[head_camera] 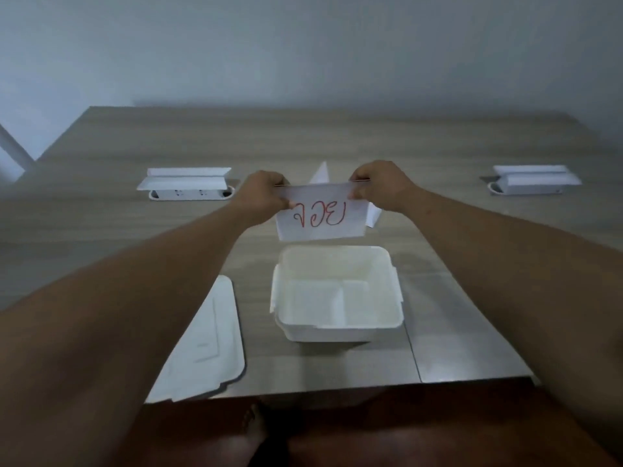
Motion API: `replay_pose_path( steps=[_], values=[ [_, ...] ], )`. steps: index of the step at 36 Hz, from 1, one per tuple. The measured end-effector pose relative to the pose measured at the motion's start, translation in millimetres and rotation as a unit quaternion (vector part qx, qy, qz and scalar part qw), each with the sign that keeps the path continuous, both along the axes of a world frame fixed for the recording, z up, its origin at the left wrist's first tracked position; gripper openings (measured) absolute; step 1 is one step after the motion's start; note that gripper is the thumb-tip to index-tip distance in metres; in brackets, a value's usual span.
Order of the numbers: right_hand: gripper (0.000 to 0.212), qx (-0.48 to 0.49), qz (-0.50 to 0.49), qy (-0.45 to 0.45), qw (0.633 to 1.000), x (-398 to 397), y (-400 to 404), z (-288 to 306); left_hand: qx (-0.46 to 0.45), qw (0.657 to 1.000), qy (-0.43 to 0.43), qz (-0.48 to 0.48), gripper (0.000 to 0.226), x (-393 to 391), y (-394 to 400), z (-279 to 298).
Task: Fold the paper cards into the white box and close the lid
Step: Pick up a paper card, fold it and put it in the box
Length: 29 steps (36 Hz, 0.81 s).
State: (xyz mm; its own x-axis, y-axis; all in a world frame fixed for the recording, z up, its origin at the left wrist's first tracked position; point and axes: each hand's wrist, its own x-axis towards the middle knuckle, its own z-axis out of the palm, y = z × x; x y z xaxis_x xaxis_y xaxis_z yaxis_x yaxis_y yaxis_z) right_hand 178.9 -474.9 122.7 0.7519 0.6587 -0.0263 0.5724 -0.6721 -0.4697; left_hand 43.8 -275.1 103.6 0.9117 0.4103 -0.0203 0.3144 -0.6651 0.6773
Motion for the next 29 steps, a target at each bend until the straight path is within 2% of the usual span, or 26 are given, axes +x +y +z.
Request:
replay_pose_path(
  steps=[9, 12, 19, 25, 29],
  values=[
    [0.024, -0.049, 0.019, 0.074, 0.996, -34.1, -95.2, -52.4, 0.031, 0.994, 0.054, -0.091, 0.006, -28.6, -77.4, -34.5],
    [0.026, -0.060, 0.024, 0.068, 0.996, -49.3, -101.0, -78.4, 0.035, 0.990, 0.091, -0.103, 0.019, -41.1, -81.5, -55.3],
    [0.026, -0.103, 0.057, 0.069, 0.991, -73.7, -107.0, -125.1, 0.072, 0.968, 0.185, -0.153, 0.022, -60.8, -81.6, -88.9],
    [0.025, -0.172, 0.109, 0.087, 0.975, -73.4, -106.0, -144.6, 0.099, 0.932, 0.278, -0.209, 0.024, -62.4, -90.0, -105.2],
    [0.027, -0.194, 0.118, 0.080, 0.971, -70.3, -104.9, -144.2, 0.082, 0.922, 0.306, -0.224, 0.027, -53.5, -86.5, -107.9]
  ],
)
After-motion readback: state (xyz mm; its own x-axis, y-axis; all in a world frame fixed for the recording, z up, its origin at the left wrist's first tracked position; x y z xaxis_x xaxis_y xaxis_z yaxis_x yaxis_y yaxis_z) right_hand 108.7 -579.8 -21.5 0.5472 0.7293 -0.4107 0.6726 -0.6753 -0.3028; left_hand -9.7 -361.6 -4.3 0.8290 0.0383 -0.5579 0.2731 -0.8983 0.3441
